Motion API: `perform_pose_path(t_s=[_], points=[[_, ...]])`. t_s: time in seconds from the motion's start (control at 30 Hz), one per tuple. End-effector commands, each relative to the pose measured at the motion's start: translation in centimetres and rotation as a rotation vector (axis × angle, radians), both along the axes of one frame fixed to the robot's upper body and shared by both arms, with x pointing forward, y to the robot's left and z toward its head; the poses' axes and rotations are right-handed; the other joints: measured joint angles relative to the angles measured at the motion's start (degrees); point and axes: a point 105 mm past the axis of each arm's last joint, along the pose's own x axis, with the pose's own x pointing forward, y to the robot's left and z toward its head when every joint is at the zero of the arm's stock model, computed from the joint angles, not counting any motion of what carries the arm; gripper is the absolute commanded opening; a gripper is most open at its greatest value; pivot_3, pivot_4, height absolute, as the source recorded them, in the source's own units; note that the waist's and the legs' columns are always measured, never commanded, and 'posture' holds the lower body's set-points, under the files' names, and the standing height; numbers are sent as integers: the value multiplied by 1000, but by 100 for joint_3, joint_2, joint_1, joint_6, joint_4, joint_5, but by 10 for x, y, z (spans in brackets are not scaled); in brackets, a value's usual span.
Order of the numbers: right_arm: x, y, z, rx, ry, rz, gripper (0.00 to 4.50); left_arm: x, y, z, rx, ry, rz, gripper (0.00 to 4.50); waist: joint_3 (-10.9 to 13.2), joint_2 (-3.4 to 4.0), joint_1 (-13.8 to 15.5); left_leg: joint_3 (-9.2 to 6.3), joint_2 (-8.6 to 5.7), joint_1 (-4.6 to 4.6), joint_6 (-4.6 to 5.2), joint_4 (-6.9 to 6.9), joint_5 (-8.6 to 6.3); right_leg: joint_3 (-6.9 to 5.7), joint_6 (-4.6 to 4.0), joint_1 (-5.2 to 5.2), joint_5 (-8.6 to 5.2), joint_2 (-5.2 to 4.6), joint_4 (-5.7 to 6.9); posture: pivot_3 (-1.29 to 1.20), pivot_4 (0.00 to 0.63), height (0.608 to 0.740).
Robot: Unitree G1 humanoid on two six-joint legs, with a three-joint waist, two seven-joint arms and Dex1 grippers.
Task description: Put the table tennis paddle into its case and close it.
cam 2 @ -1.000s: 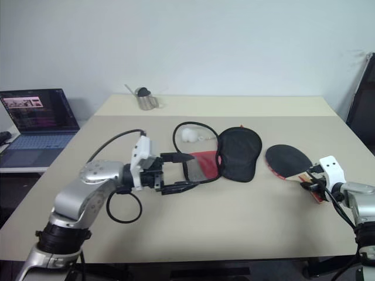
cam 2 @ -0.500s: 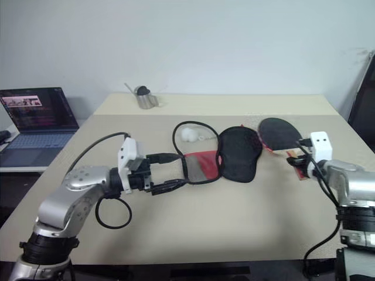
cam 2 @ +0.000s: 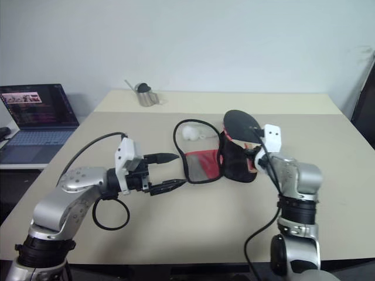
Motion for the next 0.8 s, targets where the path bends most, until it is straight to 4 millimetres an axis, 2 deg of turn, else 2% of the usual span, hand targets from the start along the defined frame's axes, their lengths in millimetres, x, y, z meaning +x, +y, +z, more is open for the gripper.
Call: perform_pose_path(t_s=[0.03, 0.17, 0.4, 0.8], points=[[11, 0, 17, -21, -97, -63, 1089, -5, -2, 13, -4, -54, -22, 4255, 0, 0, 23, -1, -1, -1, 0, 0, 0, -2, 0, 0, 0, -1, -1, 0, 150, 740], [21, 4, 1, -51, -89, -107, 1089, -5, -3, 11, -4, -51, -22, 4255, 0, 0, 3, 3, -2, -1, 0, 0, 0, -1, 0, -1, 0, -2, -2, 0, 150, 740], [29, 12, -15, -101, -86, -107, 1089, -5, -3, 10, 0, -47, -20, 4255, 0, 1, -32, 3, 0, 0, 0, -2, 0, 0, 0, -3, 0, 0, 0, 0, 150, 740], [29, 12, -28, -157, -64, -112, 1089, -6, -3, 9, 0, -45, -19, 4255, 0, 1, -34, 1, 1, 3, 0, 0, 0, -1, 0, -1, 0, 0, 3, 0, 150, 740]])
